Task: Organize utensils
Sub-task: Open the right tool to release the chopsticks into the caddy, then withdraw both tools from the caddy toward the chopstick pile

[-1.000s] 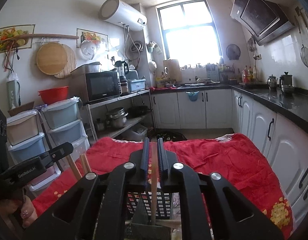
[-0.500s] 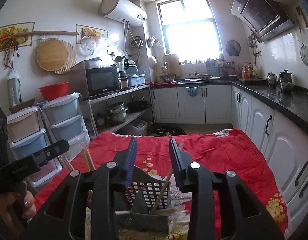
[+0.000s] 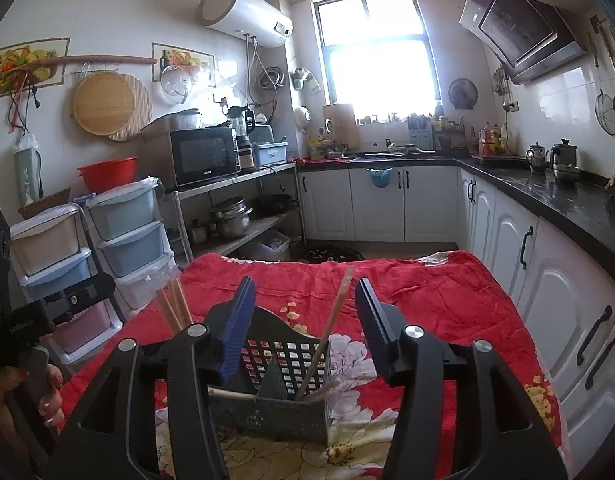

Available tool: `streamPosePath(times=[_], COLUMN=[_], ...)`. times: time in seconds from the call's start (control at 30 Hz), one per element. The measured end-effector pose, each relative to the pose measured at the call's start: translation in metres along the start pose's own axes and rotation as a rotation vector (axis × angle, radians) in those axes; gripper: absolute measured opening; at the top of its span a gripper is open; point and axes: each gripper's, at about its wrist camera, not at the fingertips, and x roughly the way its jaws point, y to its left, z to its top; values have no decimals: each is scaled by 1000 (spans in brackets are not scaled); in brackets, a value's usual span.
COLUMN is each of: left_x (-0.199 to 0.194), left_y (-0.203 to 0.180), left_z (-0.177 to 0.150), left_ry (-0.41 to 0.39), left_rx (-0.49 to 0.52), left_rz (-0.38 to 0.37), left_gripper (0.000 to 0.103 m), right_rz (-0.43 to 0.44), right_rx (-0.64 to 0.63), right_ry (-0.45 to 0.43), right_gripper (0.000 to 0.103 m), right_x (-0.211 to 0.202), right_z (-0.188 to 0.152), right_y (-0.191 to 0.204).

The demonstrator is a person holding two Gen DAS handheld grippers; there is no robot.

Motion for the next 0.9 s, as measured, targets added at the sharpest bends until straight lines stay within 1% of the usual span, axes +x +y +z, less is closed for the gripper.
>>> streamPosePath(times=[0.17, 0.37, 0.9], left_x=[-13, -24, -39], left_y=[1, 3, 12], left_z=[0, -5, -22], left_ry=[-18, -23, -11], left_rx=[-3, -19, -39], left_rz=[-9, -11, 0], left_gripper=[92, 92, 92], right_rz=[11, 17, 42], right_rx=[1, -9, -12], right_ry=[-5, -14, 32], right_gripper=[57, 62, 62], right_x=[-14, -31, -49], right_z=[-3, -7, -24], right_y=[2, 8, 21])
